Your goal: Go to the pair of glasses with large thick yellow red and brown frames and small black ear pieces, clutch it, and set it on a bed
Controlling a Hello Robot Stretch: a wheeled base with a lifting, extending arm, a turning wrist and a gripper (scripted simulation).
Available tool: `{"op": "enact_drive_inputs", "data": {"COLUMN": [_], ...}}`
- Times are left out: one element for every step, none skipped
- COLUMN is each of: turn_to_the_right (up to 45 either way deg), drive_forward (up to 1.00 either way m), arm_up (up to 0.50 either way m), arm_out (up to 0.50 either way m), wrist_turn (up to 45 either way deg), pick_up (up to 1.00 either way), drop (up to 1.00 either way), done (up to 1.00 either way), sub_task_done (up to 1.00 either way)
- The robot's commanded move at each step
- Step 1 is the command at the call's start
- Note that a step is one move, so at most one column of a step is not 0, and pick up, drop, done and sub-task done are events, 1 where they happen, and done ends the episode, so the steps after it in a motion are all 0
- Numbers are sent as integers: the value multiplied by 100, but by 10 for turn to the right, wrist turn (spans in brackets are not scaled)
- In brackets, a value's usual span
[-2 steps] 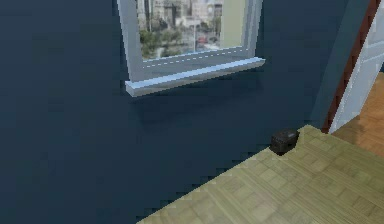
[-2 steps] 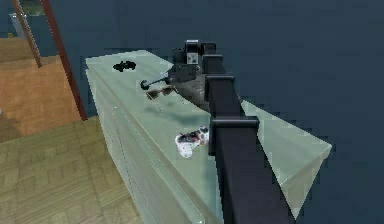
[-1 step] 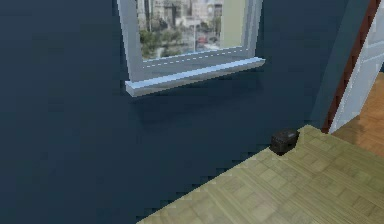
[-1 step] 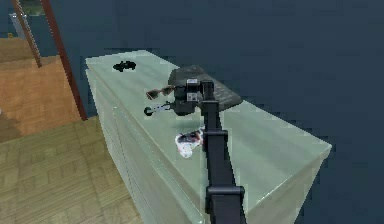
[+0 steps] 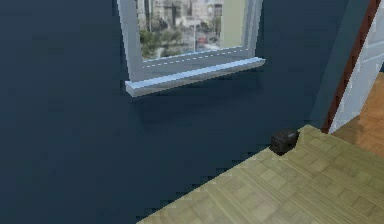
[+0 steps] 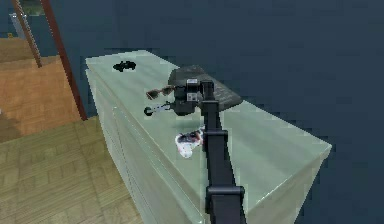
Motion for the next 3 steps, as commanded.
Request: {"op": "enact_drive_inputs", "data": {"turn_to_the_right": [0,0,0], "drive_forward": [0,0,0], "arm_up": [10,2,0], "arm_out": [0,0,0], "wrist_turn": [0,0,-450], "pick_up": [0,0,0], "drop": [0,0,0], "done": [0,0,0], "sub_task_done": [0,0,0]}}
